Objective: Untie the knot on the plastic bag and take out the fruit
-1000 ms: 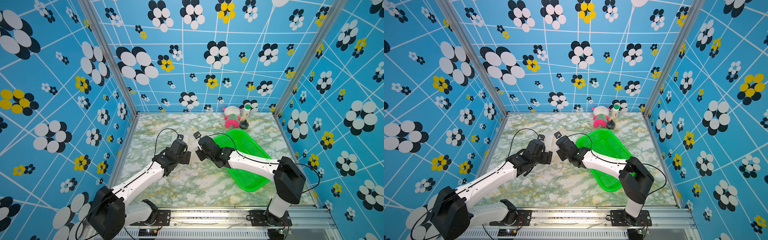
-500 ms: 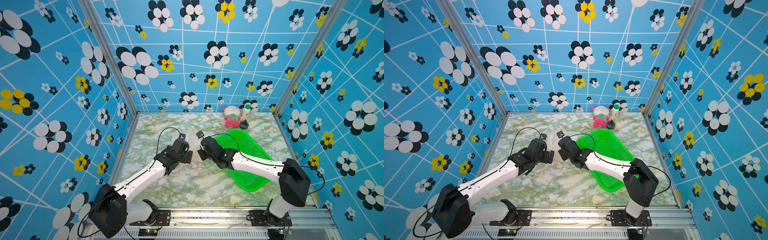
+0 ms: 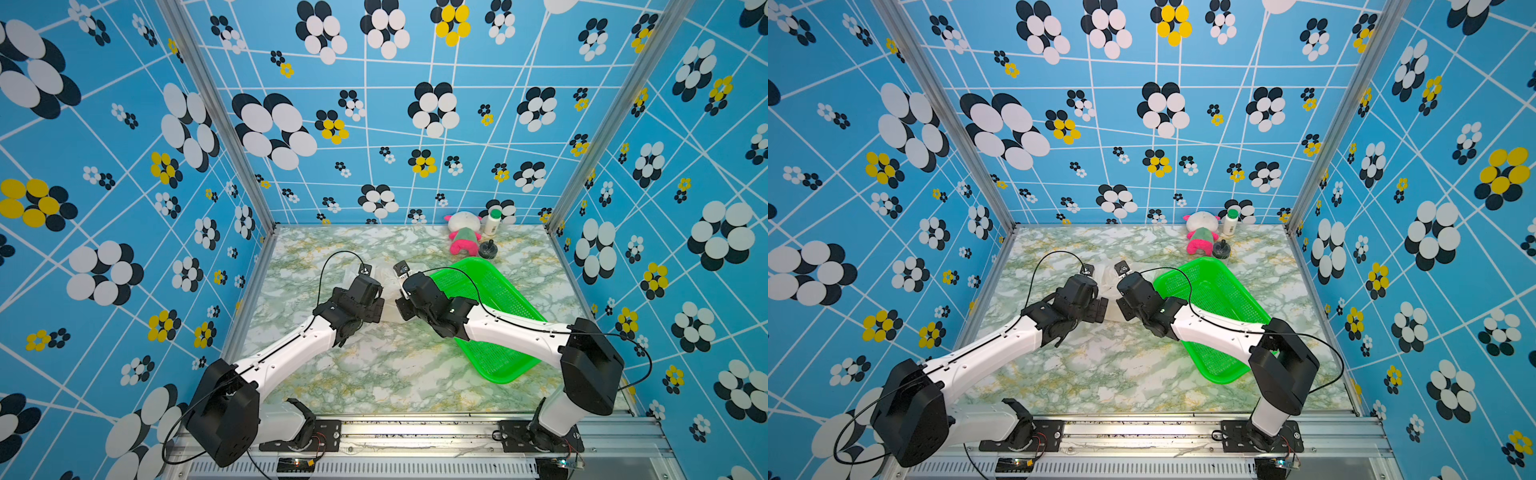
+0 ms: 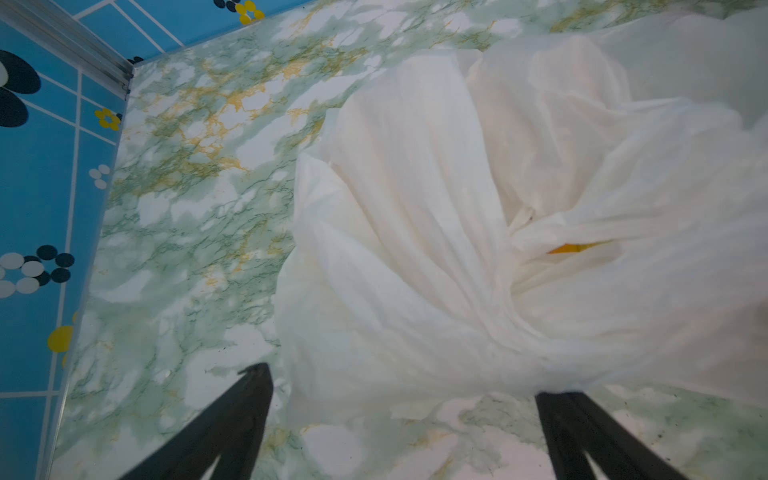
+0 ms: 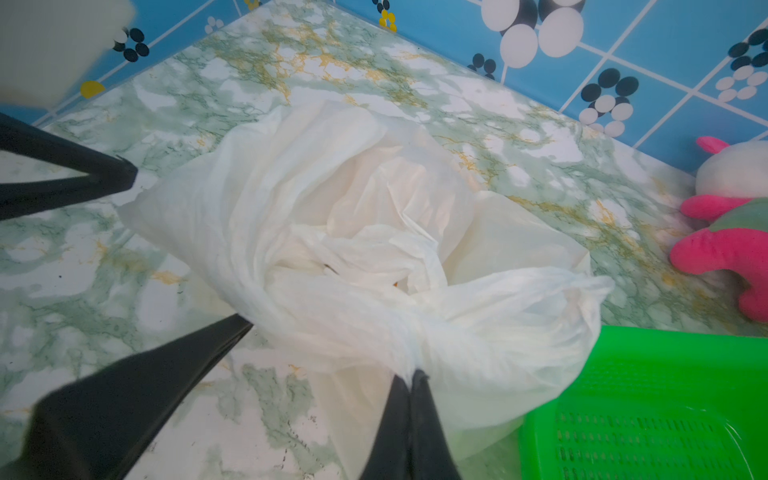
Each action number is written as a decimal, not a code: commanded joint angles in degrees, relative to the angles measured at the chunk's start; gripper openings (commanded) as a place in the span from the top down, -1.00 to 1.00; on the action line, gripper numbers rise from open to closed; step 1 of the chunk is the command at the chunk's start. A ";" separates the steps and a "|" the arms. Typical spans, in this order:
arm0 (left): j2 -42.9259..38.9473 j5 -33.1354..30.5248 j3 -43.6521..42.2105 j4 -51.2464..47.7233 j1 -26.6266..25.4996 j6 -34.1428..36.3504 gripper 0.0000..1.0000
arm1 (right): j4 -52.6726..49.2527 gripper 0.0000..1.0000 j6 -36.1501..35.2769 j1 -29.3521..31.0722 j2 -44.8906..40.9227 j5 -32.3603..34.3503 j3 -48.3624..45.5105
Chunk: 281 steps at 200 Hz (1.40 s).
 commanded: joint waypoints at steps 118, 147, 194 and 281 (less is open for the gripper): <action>-3.57 4.12 0.70 2.81 3.45 -0.57 1.00 | -0.59 1.00 3.42 -0.05 -1.61 4.02 -1.72; -6.66 6.04 -1.77 2.90 8.01 -3.04 1.00 | 0.24 1.00 4.87 -0.76 -2.50 4.95 -3.25; -14.86 7.04 -6.61 0.57 16.26 -8.10 1.00 | 2.91 1.00 9.57 -3.54 -5.50 5.51 -7.36; -19.95 13.10 -9.27 6.12 9.60 1.81 -0.81 | 7.55 1.00 1.73 -1.57 -7.12 -2.03 -6.85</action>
